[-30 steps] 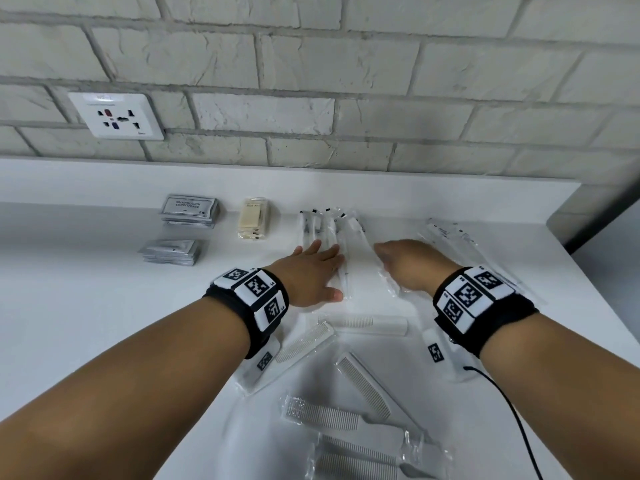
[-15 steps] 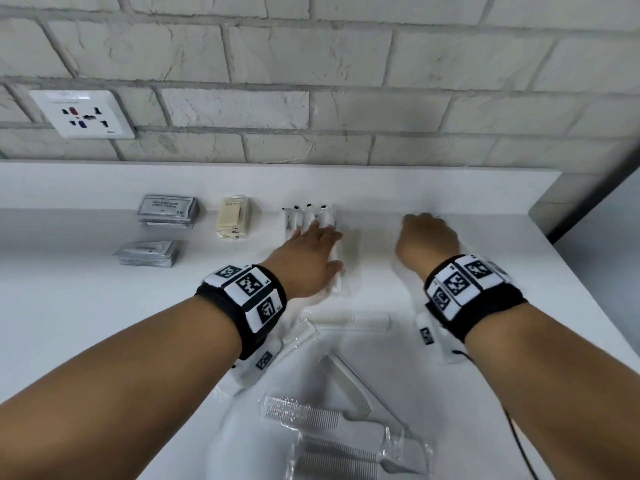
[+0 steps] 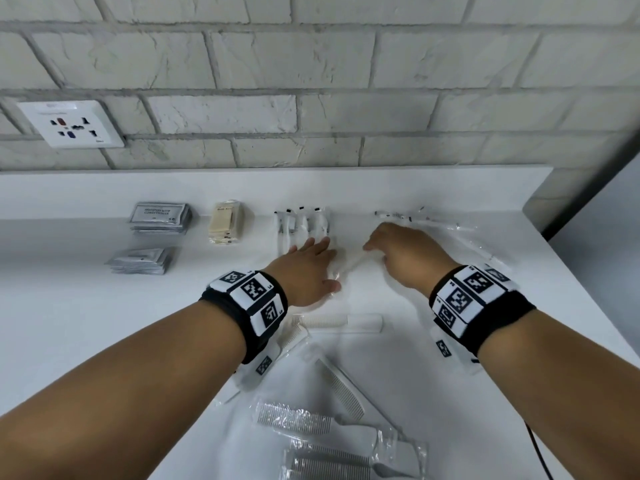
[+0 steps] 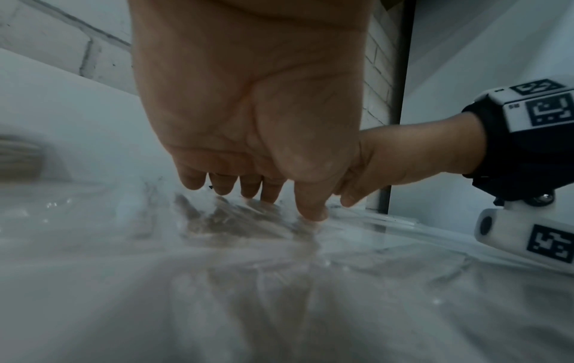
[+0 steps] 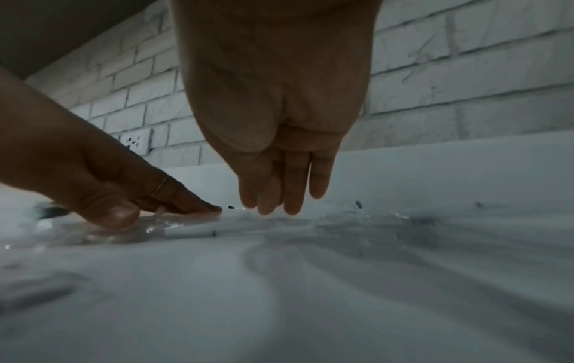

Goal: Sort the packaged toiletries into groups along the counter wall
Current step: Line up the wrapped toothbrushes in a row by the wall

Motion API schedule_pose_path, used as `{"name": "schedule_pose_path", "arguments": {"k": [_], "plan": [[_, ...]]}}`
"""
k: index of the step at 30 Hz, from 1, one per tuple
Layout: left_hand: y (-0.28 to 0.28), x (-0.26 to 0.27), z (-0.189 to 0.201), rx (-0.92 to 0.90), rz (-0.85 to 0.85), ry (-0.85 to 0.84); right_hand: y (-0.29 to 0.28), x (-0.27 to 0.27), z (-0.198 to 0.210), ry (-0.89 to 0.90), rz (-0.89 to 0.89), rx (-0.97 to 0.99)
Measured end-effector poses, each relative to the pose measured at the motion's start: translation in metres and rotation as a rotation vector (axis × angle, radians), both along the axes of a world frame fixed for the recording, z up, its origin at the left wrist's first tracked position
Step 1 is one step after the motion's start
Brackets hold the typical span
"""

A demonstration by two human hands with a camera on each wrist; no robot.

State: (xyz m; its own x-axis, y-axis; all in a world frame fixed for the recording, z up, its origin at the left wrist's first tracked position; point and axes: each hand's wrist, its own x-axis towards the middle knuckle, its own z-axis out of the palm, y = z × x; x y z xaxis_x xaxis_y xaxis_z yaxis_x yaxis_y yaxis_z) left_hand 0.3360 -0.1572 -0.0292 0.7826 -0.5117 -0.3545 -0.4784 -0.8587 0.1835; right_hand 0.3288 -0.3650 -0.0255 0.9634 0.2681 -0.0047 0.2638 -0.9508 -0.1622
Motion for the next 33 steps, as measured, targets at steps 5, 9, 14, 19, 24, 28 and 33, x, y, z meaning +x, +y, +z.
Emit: {"name": "schedule_pose_path", "arguments": {"k": [5, 9, 14, 19, 24, 28, 33], "plan": [[0.002, 0.003, -0.003, -0.024, 0.001, 0.023, -0.014, -0.004, 0.005, -0.003, -0.093, 0.084], [0.002, 0.003, -0.002, -0.027, 0.003, 0.036, -0.002, -0.005, 0.007, 0.159, -0.065, -0.101], [0.001, 0.002, 0.000, -0.029, -0.004, 0.055, -0.006, -0.002, 0.019, 0.122, -0.100, -0.163], [0.007, 0.003, -0.001, -0.029, -0.009, 0.056, 0.009, 0.001, 0.044, -0.224, 0.043, 0.088], [0.008, 0.004, -0.001, -0.023, -0.010, 0.045, 0.014, 0.002, 0.018, 0.100, -0.054, -0.096], [0.008, 0.003, 0.000, -0.026, -0.004, 0.049, 0.016, 0.003, 0.017, 0.156, -0.227, 0.016], [0.008, 0.002, 0.001, -0.017, -0.001, 0.061, 0.036, 0.006, 0.020, 0.254, -0.342, 0.037]]}}
